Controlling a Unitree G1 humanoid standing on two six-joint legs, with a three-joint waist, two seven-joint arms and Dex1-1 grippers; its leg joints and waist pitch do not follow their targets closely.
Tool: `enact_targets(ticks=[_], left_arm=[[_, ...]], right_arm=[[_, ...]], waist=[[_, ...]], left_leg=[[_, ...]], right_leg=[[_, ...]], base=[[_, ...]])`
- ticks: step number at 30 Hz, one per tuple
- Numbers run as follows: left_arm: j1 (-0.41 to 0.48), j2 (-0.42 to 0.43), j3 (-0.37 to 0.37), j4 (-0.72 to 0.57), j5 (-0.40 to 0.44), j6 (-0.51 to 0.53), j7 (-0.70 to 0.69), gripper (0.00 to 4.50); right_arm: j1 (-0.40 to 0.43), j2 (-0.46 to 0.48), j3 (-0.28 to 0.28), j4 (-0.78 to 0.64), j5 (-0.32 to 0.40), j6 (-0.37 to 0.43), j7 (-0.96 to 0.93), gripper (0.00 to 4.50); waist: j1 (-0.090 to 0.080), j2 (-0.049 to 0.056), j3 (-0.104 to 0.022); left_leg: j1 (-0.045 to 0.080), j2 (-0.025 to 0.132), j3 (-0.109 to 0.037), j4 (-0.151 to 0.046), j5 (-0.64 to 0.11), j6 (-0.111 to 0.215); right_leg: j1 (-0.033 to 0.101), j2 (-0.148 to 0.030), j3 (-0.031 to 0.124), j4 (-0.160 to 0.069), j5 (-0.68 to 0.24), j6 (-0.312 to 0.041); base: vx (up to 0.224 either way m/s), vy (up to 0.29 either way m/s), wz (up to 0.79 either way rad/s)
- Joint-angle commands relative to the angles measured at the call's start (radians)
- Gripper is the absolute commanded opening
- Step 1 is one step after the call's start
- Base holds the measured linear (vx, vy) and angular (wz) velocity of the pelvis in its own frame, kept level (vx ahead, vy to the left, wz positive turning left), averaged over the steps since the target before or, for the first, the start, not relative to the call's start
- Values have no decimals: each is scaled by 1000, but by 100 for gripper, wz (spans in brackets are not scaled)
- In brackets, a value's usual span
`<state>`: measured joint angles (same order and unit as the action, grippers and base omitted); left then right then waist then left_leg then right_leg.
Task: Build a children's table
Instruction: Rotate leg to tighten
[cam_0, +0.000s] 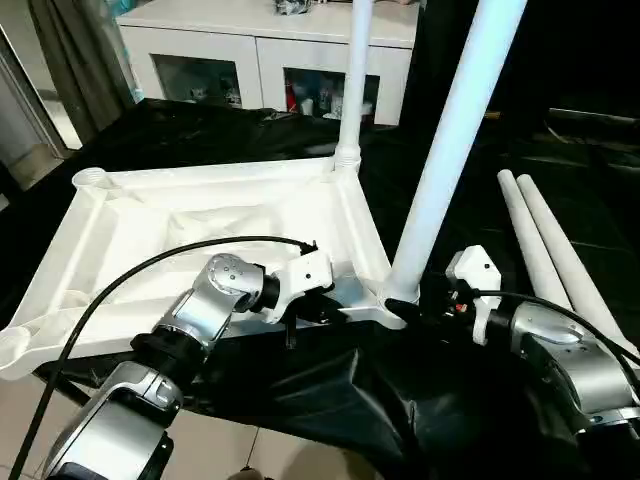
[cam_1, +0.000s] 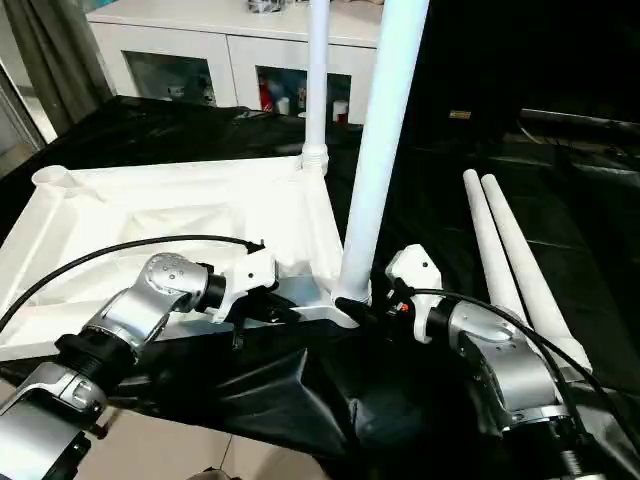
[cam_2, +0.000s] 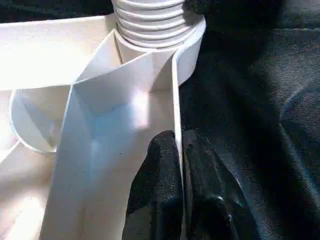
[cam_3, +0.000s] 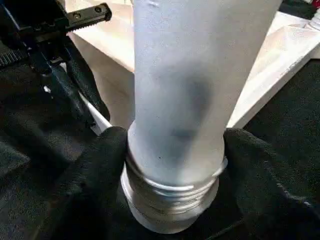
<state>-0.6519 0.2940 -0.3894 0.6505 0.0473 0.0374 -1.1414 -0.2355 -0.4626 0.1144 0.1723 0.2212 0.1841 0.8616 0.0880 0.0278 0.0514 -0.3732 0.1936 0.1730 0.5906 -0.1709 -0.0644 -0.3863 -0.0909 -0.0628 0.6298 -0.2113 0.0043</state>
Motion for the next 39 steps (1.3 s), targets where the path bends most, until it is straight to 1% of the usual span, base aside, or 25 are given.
enact_targets(ticks=[1,7,10,11,12,13,14,15,17,18,19,21,22,25,26,27,30,32,33,34,35,36,37,38,39], left_arm=[[6,-6,61,-3,-43,-10,31,0],[7,-12,81,-3,-61,7,39,0],[-1,-25,89,7,-50,20,87,0],[-8,-35,90,20,-37,22,122,0],[-17,-46,94,36,-26,28,162,0],[-28,-65,100,56,-18,41,209,0],[-33,-77,103,65,-13,50,235,0],[-47,-110,113,88,-2,75,305,0],[-65,-157,122,121,13,106,394,0],[-76,-184,127,142,20,122,449,0],[-84,-201,131,156,25,131,485,0],[-104,-249,119,187,40,145,548,0],[-104,-249,119,187,40,145,548,0],[-116,-280,114,196,46,146,555,0],[-117,-283,113,193,46,147,549,0],[-116,-283,112,191,47,146,546,0],[-115,-275,108,183,53,145,516,0],[-115,-261,106,181,53,139,497,0],[-114,-251,103,179,54,133,487,0],[-115,-226,98,180,61,111,470,0],[-115,-217,97,181,64,108,466,0],[-115,-207,94,181,70,97,461,0],[-114,-195,89,179,75,83,449,0],[-114,-195,89,179,75,83,449,0],[-109,-177,88,170,74,71,420,0]], right_arm=[[-10,6,-1,21,-13,-5,-9,284],[-4,41,-20,36,0,-12,-43,267],[-6,77,-38,52,4,-14,-97,266],[-12,105,-49,71,3,-17,-140,266],[-17,132,-58,90,0,-20,-183,266],[-29,170,-71,119,-6,-22,-246,266],[-37,191,-78,140,-11,-23,-282,266],[-62,247,-96,197,-25,-26,-384,266],[-102,316,-121,277,-39,-21,-521,266],[-123,352,-133,312,-38,-18,-578,266],[-137,374,-141,332,-37,-16,-612,265],[-174,422,-120,366,-68,-20,-667,265],[-174,422,-120,366,-68,-20,-667,265],[-201,451,-121,382,-70,-39,-664,265],[-205,453,-122,381,-66,-47,-652,265],[-205,452,-123,380,-65,-49,-649,309],[-212,442,-130,363,-51,-69,-613,326],[-209,418,-131,330,-40,-58,-584,355],[-204,401,-134,303,-31,-35,-568,364],[-185,337,-120,237,-42,-3,-525,368],[-176,311,-111,211,-47,4,-500,374],[-165,285,-105,186,-50,15,-472,386],[-153,259,-98,159,-49,25,-441,399],[-152,258,-98,159,-49,25,-440,407],[-130,214,-87,113,-40,52,-383,416]], waist=[[3,-24,-52],[-2,-24,-50],[-2,-25,-51],[-3,-29,-52],[-4,-26,-52],[-6,-30,-54],[-7,-29,-53],[-10,-24,-54],[-13,-25,-56],[-15,-24,-57],[-19,-24,-56],[-20,-23,-58],[-20,-23,-58],[-16,-23,-60],[-16,-23,-59],[-16,-23,-59],[-15,-23,-58],[-16,-22,-57],[-15,-22,-59],[-13,-22,-58],[-12,-22,-62],[-12,-25,-61],[-10,-25,-61],[-10,-27,-60],[-11,-27,-61]], left_leg=[[3,32,-9,-76,-250,42],[2,31,-9,-78,-245,46],[3,31,-7,-78,-229,51],[2,32,-7,-78,-223,51],[2,31,-7,-78,-217,49],[3,30,-7,-78,-214,45],[4,30,-7,-78,-213,43],[5,30,-6,-79,-211,34],[6,29,-7,-79,-210,26],[5,28,-7,-79,-200,21],[6,28,-6,-79,-209,24],[7,26,-6,-79,-199,31],[7,26,-6,-79,-199,31],[7,24,-4,-79,-175,59],[6,25,-4,-79,-175,63],[6,25,-4,-79,-177,63],[6,26,-5,-81,-190,66],[6,27,-5,-82,-195,66],[6,27,-5,-81,-188,68],[6,26,-6,-80,-175,70],[7,28,-5,-78,-157,77],[2,25,-5,-76,-142,86],[3,25,-4,-75,-139,90],[1,24,-4,-74,-137,95],[1,25,-4,-74,-136,97]], right_leg=[[35,-57,44,-101,-287,-177],[35,-56,43,-100,-265,-183],[34,-56,43,-98,-238,-192],[35,-56,43,-98,-232,-193],[33,-56,43,-97,-225,-195],[34,-54,42,-96,-218,-197],[34,-54,42,-95,-217,-198],[32,-56,43,-94,-210,-206],[34,-56,42,-94,-205,-209],[35,-56,43,-93,-184,-214],[35,-57,43,-95,-187,-215],[39,-57,42,-97,-185,-211],[39,-57,42,-97,-185,-211],[43,-56,42,-100,-154,-197],[43,-57,42,-101,-153,-197],[43,-57,41,-101,-153,-199],[44,-56,41,-102,-167,-195],[43,-56,41,-104,-173,-194],[45,-56,41,-102,-161,-195],[48,-52,41,-101,-143,-191],[48,-52,41,-97,-103,-192],[51,-52,40,-94,-72,-195],[50,-53,41,-95,-64,-196],[51,-53,40,-95,-63,-195],[51,-55,40,-94,-69,-198]], base=[[0,0,0],[0,0,0],[0,0,0],[0,0,0],[0,0,0],[0,0,0],[0,0,0],[0,0,0],[0,0,0],[0,0,0],[0,0,0],[0,0,0],[0,0,0],[0,0,0],[0,0,0],[0,0,0],[0,0,0],[0,0,0],[0,0,0],[0,0,0],[0,0,0],[0,0,0],[0,0,0],[0,0,0],[0,0,0]])
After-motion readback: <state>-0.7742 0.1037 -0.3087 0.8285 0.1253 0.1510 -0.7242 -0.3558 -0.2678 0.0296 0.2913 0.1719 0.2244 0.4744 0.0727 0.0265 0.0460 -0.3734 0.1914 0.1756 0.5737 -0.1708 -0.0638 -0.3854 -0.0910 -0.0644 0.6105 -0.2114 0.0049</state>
